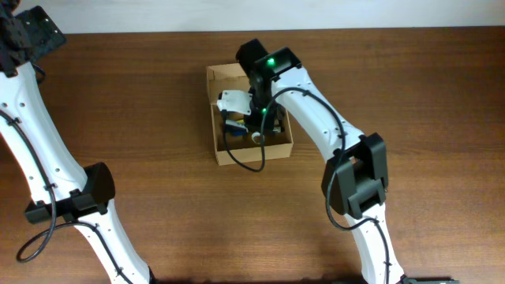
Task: Pack container
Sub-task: 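Carry the Sharpie into the box and open the right gripper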
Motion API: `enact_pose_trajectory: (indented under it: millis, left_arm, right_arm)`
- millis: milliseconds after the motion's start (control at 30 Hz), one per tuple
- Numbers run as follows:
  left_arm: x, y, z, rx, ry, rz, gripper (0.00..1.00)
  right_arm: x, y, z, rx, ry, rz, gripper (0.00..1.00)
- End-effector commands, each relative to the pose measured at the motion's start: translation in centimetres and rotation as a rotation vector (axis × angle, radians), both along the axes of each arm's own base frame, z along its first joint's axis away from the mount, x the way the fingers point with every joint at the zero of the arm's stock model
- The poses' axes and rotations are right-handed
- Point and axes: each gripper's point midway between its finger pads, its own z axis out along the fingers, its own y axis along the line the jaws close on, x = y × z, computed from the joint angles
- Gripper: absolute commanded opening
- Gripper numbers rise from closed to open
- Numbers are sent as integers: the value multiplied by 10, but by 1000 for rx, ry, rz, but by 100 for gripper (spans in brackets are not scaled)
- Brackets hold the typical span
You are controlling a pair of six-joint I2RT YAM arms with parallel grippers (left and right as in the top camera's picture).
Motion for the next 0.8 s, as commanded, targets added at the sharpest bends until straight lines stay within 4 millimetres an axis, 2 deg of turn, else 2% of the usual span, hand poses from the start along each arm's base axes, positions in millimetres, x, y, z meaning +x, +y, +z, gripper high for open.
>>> enact_pose_trajectory:
  millis: [0,100,133,200,233,300,433,533,600,767]
  left_arm:
    - [-3,2,3,12,2,0,100]
    - [-3,2,3,12,2,0,100]
    - [-3,2,3,12,2,0,100]
    - [-3,2,3,12,2,0,100]
    - [-3,2,3,12,2,0,100]
    - [-3,2,3,12,2,0,100]
    - [-3,2,3,12,2,0,100]
    - [-3,2,3,12,2,0,100]
    - [-3,2,3,12,2,0,100]
    - [-3,2,3,12,2,0,100]
  right_arm:
    - [-6,5,-13,-17,35,-13,4]
    - [-6,5,-16,-21,48,-62,4]
    - [-5,5,-17,-24,48,-66,11]
    - [-5,2,-17,-38,46,-75,33]
    - [-4,0,-18,-51,41,-89,35]
    - [-1,-4,-17,-76,29,-122,46]
    - [2,-12,-5,-121,-13,-181,52]
    - [6,-18,32,-128,-116,-215,54]
    - [8,-23,67,-107,-194,-258,54]
    - [-8,-42,189,94,-387,-419,55]
